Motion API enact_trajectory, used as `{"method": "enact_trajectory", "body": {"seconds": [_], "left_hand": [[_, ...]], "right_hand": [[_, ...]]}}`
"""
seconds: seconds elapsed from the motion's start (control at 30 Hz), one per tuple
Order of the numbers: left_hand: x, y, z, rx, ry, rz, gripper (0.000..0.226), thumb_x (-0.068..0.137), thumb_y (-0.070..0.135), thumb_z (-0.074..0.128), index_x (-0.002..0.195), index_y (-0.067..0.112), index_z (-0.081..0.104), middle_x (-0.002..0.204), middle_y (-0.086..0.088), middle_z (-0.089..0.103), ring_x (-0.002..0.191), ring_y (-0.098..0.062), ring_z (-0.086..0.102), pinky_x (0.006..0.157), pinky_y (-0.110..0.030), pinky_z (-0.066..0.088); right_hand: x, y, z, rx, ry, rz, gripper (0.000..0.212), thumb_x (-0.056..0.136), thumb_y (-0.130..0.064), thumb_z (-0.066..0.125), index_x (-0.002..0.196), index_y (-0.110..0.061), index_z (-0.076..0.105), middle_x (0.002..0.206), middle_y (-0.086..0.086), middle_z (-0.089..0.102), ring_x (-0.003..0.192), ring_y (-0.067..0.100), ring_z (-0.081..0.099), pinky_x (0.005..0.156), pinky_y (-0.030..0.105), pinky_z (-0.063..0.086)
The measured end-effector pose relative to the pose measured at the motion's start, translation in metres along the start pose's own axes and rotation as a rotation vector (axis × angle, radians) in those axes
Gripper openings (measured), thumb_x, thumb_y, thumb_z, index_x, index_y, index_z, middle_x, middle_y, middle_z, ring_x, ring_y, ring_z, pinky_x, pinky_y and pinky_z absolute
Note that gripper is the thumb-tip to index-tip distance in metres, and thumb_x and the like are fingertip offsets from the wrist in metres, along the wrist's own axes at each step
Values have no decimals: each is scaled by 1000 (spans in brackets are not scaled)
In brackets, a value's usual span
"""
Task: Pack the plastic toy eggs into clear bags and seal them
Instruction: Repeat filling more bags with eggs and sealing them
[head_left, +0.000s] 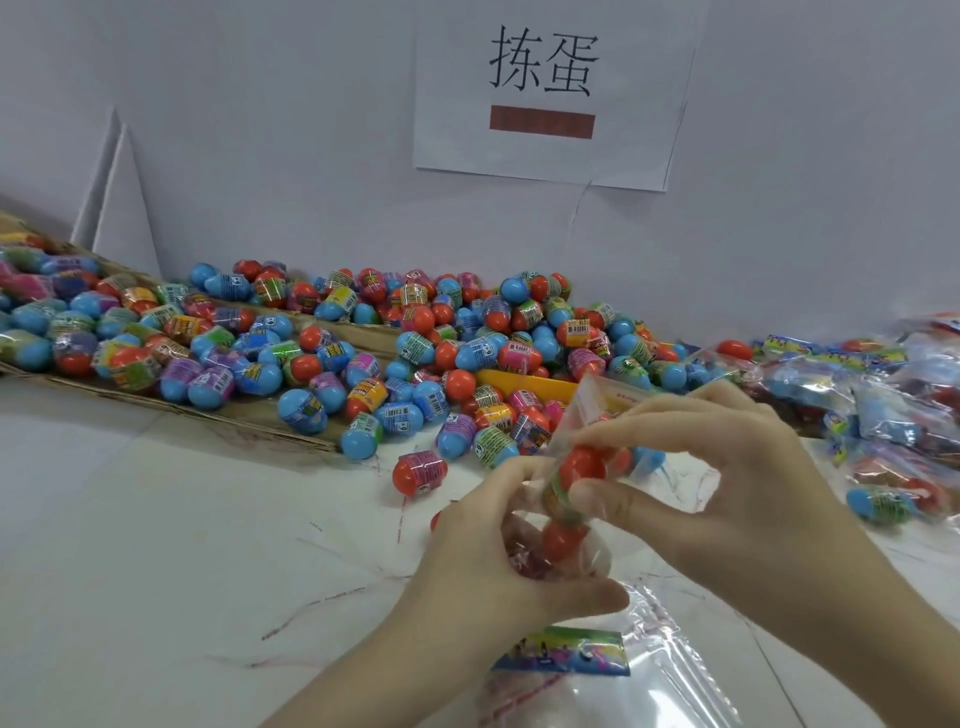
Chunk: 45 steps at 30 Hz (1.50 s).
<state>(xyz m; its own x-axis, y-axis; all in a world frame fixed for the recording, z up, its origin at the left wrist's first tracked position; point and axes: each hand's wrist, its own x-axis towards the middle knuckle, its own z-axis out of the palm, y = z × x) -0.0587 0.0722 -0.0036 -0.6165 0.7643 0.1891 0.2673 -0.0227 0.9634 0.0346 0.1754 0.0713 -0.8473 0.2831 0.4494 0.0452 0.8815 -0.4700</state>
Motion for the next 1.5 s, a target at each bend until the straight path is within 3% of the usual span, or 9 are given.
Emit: {"method": "enact_trajectory", "body": {"seconds": [0.13,0.33,0.5,0.6,0.8,0.9,1.0,1.23,1.5], "left_hand": [[0,-1,0,-22,-83,-16,53,45,47,81,90,50,55,82,18,69,75,2,65,68,-14,52],[0,-5,0,7,-65,-26,55,47,42,84,96,44,58,90,25,66,78,8,62,65,-8,48],[3,-1,-11,-51,-287,-137,76,52,55,76,121,46,47,111,16,65,105,-2,60,93,-27,48],[3,4,-18,-123,-296,-208,69,56,53,78,118,30,57,98,7,69,90,-3,65,79,-20,52],[7,3,-19,-199,-193,-256,54,51,56,64,88,18,72,89,-1,74,86,-17,69,74,-28,56],[7,1,-20,-174,-179,-256,65,48,63,59,93,17,72,87,-2,73,78,-19,69,65,-26,55],[7,1,-21,-148,-186,-221,63,49,67,55,89,21,71,84,-6,72,66,-15,66,58,-23,53],[7,1,-19,-182,-155,-195,42,53,69,51,77,40,69,85,-4,71,71,-16,67,67,-29,57],[7,0,-17,-223,-130,-202,60,54,71,50,94,31,69,93,-12,70,81,-19,66,77,-40,55]], "right_hand": [[1,1,-1,63,-72,53,20,52,-51,62,70,-57,55,82,-42,52,85,5,41,79,31,35],[2,7,2,-106,-322,0,17,81,-47,53,81,-64,54,90,-17,57,98,6,32,85,30,20],[7,13,1,-136,-327,-50,15,75,-41,65,74,-51,53,93,-49,46,96,-9,39,82,29,18],[11,17,-4,-189,-328,-21,8,72,-49,60,67,-45,55,89,-47,46,92,-9,40,79,29,17],[17,21,-10,11,-480,48,61,63,-75,17,70,-37,65,87,-16,65,87,-8,48,91,27,26],[16,26,-12,260,-498,57,58,56,-86,42,78,-38,64,83,-19,66,71,-3,57,73,22,48],[15,25,-16,342,-558,111,44,49,-50,80,78,-27,56,92,-10,69,45,0,47,43,15,37],[12,31,-4,430,-694,271,53,48,-23,84,86,-39,51,106,-16,62,35,6,41,35,13,35],[8,28,7,377,-481,190,42,58,-19,85,85,-41,60,102,-7,59,38,-1,44,37,7,30]]}}
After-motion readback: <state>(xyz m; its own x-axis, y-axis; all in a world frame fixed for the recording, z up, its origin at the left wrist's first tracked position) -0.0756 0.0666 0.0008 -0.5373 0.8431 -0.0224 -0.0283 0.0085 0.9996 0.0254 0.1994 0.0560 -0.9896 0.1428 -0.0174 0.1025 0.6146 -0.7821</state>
